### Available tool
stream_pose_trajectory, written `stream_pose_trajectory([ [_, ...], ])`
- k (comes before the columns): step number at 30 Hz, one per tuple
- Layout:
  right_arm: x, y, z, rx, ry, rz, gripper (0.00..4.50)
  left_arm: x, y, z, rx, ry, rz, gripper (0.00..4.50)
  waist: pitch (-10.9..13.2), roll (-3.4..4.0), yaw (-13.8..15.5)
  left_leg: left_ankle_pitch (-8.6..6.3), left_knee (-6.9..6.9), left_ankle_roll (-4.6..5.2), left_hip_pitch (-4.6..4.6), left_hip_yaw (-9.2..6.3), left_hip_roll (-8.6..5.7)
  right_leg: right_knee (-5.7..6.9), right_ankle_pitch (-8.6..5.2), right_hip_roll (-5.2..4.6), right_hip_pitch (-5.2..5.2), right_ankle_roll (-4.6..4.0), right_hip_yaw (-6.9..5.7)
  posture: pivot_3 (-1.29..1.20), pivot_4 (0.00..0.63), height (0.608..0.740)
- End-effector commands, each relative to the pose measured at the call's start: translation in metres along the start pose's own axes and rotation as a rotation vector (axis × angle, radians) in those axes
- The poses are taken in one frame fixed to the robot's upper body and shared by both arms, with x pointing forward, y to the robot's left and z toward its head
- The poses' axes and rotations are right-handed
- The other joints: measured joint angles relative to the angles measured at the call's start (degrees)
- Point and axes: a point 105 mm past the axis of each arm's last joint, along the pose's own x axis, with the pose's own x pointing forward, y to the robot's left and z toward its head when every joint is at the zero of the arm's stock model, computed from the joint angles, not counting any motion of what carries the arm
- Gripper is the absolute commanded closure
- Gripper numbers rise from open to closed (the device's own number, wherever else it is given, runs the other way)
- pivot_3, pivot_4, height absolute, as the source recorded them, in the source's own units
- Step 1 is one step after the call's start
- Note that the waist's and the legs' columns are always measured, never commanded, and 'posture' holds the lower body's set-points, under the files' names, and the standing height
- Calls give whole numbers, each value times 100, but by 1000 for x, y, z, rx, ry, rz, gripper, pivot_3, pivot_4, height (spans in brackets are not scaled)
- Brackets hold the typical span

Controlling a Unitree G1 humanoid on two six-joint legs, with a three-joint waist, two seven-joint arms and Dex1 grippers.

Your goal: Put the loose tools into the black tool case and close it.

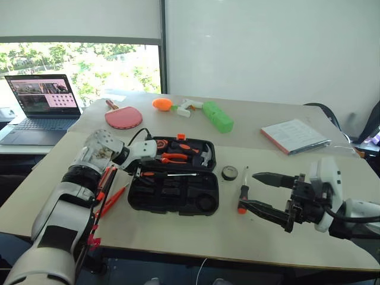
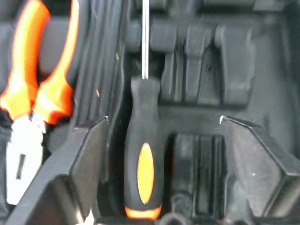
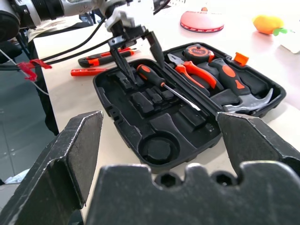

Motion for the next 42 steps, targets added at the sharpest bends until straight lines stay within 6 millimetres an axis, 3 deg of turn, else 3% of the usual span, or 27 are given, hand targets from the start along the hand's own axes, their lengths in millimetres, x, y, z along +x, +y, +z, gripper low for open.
stream_pose_trajectory([
  [1, 2, 0, 7, -30, -36, 2, 0, -11, 7, 19, 70, -37, 31, 1189, 0, 0, -1, 0, 0, 0, 0, 0, 1, 0, 0, 0, 0, 0, 0, 0, 150, 738],
  [10, 1, -2, 6, -31, -31, -5, 0, -3, 12, 23, 91, -16, 51, 4249, 0, 0, 0, 0, 0, 0, -1, -1, 0, 0, 0, 1, 0, 0, 0, 0, 150, 738],
  [11, 1, -1, 6, -30, -32, -6, 0, -1, 13, 23, 91, -14, 52, 4379, 0, 0, 0, 0, 0, 0, -1, -1, 0, 0, 0, 1, 0, 0, 0, 0, 150, 738],
  [23, 2, 2, 3, -18, -34, -7, 0, 18, 11, 7, 135, 92, 44, 4379, 0, 0, 3, 0, -1, 0, 0, -1, 0, 0, 0, 1, 0, 0, 0, 0, 150, 738],
  [36, 3, 1, -3, -14, -19, -9, 0, 43, 3, -4, 328, 208, -15, 4379, -18, 30, 17, -3, -2, 5, 65, 2, -2, -8, -1, -1, 69, 2, 2, 0, 150, 738],
  [39, 2, -2, -8, -23, 13, -38, 0, 43, 7, 2, 314, 167, 8, 4379, -27, 45, 30, -3, -1, 5, 68, 2, -4, -8, -1, -3, 74, 3, 2, 0, 150, 738],
  [42, -3, -10, -15, -35, 51, -110, 0, 29, 12, 19, 181, 16, 39, 4379, -29, 47, 31, -3, -1, 5, 69, 1, -6, -8, -1, -4, 75, 5, 2, 0, 150, 738],
])
